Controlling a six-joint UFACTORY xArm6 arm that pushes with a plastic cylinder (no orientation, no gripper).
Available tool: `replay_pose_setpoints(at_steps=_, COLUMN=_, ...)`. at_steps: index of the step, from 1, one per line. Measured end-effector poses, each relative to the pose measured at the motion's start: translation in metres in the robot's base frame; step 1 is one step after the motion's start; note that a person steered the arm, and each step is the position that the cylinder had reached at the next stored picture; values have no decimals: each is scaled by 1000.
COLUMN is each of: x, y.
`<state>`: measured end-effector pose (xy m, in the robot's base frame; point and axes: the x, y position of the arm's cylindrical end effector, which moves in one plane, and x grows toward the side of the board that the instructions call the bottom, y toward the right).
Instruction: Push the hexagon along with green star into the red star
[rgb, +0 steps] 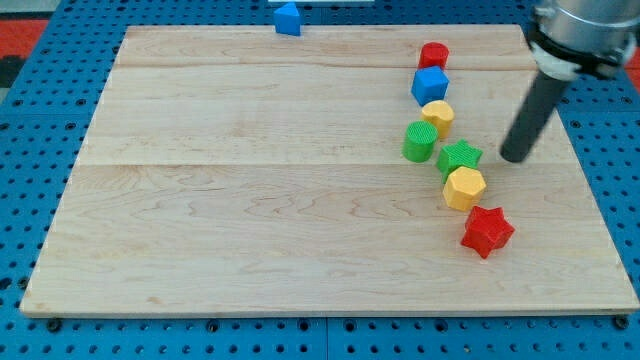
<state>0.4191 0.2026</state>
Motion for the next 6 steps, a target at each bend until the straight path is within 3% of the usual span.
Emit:
replay_pose_setpoints(at_steps=2, x=-14, y=-36)
replay_pose_setpoints(at_steps=6, x=63, y=-25)
